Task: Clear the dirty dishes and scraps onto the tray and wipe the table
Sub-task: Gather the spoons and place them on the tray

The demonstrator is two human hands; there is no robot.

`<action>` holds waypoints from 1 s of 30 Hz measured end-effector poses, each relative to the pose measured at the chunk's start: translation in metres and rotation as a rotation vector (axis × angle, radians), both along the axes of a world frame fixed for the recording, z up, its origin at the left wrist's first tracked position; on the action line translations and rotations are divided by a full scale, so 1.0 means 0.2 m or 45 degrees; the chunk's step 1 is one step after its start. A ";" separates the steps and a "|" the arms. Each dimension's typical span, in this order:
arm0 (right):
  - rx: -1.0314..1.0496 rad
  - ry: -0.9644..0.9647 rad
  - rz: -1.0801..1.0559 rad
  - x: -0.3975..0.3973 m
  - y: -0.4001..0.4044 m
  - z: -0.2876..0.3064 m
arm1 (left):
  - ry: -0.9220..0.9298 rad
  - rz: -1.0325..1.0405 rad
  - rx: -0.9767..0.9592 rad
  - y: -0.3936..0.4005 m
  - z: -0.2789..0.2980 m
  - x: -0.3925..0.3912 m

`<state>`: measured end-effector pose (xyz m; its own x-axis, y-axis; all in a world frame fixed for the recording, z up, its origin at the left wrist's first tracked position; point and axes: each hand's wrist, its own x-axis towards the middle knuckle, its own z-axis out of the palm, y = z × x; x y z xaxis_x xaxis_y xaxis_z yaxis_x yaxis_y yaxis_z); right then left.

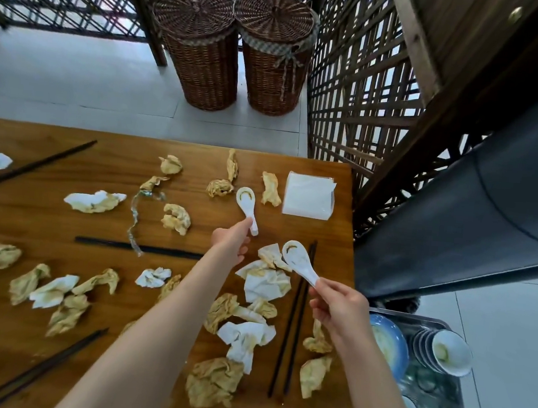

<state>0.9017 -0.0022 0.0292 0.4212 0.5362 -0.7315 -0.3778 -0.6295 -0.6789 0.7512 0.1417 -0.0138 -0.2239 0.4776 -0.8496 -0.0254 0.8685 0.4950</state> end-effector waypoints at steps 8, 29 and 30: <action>-0.022 -0.011 -0.025 0.02 0.01 -0.02 | 0.013 -0.113 -0.018 0.09 0.00 0.03; 0.097 0.000 -0.340 0.02 -0.32 0.00 | -0.163 -0.471 0.268 -0.33 0.11 0.06; 0.101 0.002 -0.366 0.04 -0.36 0.00 | -0.187 -0.497 0.268 -0.39 0.12 0.08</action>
